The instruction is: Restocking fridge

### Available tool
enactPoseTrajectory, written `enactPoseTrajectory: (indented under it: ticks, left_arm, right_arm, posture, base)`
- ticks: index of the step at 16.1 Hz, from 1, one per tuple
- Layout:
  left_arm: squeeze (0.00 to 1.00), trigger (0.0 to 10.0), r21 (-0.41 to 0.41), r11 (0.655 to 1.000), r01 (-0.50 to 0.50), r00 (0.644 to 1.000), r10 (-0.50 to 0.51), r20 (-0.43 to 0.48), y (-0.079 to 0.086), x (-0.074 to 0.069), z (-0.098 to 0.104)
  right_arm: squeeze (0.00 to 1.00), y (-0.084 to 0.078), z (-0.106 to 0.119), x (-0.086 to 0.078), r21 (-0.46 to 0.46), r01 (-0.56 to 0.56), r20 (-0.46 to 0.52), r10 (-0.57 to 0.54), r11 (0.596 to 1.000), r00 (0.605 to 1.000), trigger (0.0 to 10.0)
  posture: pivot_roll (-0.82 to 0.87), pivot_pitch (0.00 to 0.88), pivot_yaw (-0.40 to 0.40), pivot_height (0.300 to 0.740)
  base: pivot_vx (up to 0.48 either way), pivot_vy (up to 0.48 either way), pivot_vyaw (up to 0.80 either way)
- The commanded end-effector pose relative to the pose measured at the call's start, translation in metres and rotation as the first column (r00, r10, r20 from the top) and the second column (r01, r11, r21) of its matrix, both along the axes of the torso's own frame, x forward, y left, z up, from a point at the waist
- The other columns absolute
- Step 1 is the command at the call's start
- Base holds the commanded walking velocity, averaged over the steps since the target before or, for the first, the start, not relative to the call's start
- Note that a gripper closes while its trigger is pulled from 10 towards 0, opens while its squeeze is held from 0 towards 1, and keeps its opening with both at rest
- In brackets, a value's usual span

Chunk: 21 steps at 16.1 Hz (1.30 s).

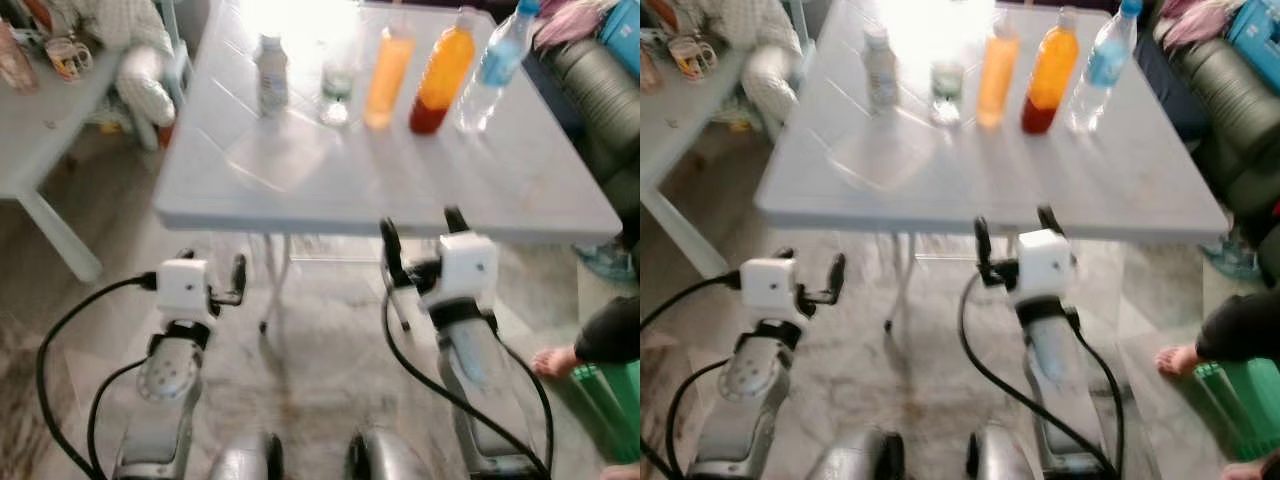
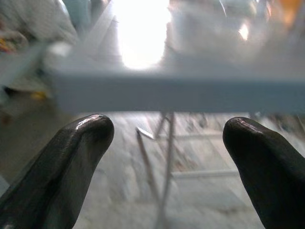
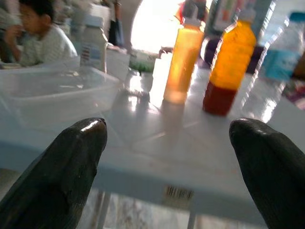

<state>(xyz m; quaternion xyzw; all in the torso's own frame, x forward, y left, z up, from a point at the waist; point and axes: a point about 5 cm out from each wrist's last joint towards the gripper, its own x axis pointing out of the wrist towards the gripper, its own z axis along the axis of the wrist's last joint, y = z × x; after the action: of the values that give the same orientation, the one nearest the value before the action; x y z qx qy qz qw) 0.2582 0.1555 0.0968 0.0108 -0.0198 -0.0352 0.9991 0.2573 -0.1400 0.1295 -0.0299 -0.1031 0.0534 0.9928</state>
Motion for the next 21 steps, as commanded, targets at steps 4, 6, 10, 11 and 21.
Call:
enactPoseTrajectory:
  ticks: [4,6,10,11,21]
  left_arm:
    - [0.00,10.0,-0.019,1.000,0.017,0.999,-0.017,0.035,-0.005,0.013,0.007]
    - [0.00,10.0,-0.013,0.999,0.042,0.998,-0.042,0.045,-0.011,0.014,0.006]
    - [0.00,10.0,-0.004,0.998,0.060,0.997,-0.059,0.050,-0.021,0.014,0.005]
    - [0.00,10.0,-0.002,0.998,0.063,0.997,-0.063,0.050,-0.023,0.014,0.004]
    - [0.00,10.0,-0.005,0.996,0.090,0.995,-0.090,0.047,-0.018,0.014,0.005]
  right_arm:
    - [0.00,-0.024,-0.008,-0.001,0.072,0.154,-0.072,-0.149,0.985,0.986,10.0]
    - [0.00,-0.022,-0.004,0.003,0.086,0.160,-0.060,-0.155,0.983,0.986,10.0]
    - [0.00,-0.025,-0.002,0.008,0.052,0.150,-0.048,-0.148,0.987,0.988,10.0]
    - [0.00,-0.028,0.000,0.011,0.054,0.159,-0.042,-0.157,0.986,0.987,10.0]
    - [0.00,-0.036,0.001,0.018,0.057,0.205,-0.039,-0.203,0.977,0.978,10.0]
  posture:
    - [0.12,0.053,-0.030,0.740]
    - [0.12,0.056,-0.028,0.740]
    - [0.11,0.058,-0.033,0.740]
    - [0.12,0.061,-0.034,0.740]
    - [0.12,0.072,-0.030,0.740]
  base:
    - [0.000,0.472,0.00]
    - [0.000,0.444,0.00]
    - [0.000,0.072,-0.60]
    - [0.000,0.000,0.00]
    - [0.188,0.000,0.00]
